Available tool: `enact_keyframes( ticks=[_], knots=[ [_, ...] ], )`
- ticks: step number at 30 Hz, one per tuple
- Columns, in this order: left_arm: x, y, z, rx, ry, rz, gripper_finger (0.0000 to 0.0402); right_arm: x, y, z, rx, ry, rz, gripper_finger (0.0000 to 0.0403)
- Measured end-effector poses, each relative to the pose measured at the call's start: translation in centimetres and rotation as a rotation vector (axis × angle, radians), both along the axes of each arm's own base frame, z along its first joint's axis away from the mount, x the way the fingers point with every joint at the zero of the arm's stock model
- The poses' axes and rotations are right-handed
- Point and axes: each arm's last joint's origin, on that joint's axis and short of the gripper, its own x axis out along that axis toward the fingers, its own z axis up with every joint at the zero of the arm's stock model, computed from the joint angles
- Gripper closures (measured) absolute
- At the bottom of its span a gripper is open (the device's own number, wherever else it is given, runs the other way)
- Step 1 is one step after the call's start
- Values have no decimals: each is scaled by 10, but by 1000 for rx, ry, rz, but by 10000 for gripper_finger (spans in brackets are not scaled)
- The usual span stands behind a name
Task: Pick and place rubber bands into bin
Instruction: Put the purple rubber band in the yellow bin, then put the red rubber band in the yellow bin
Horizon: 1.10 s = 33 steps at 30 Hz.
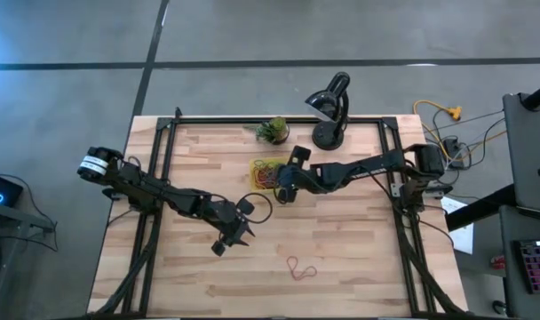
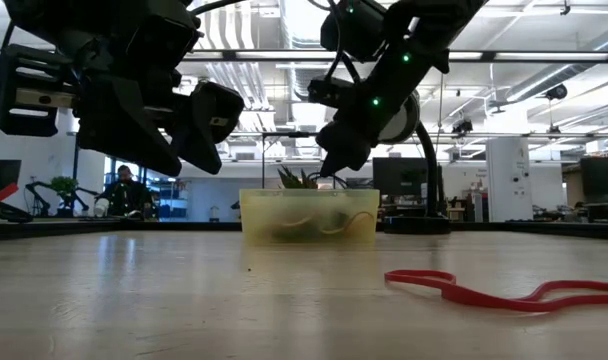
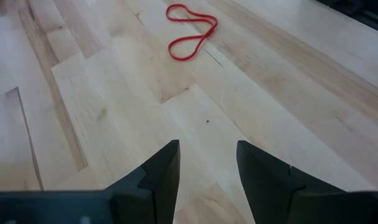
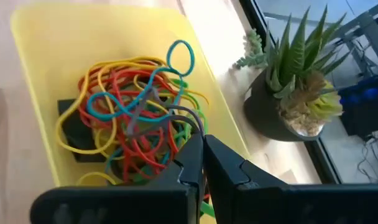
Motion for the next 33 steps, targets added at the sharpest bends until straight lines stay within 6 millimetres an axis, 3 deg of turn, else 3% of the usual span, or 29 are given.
enact_keyframes(
  ticks=[5, 13, 17, 23, 33],
  knots=[
    [0, 0, 0, 0, 0, 0, 258, -2, 1, -4, 28, 4, 20, 375],
    [0, 0, 0, 0, -1, 0, 258, -1, 1, -4, 35, 4, 40, 298],
    [0, 0, 0, 0, -1, 0, 258, 2, 4, 7, 20, -9, 61, 272],
    [0, 0, 0, 0, -1, 0, 258, 3, 9, 22, 2, -65, 29, 257],
    [3, 0, 5, -6, -56, 11, 258, -16, 22, 35, 164, -20, 49, 252]
  ],
)
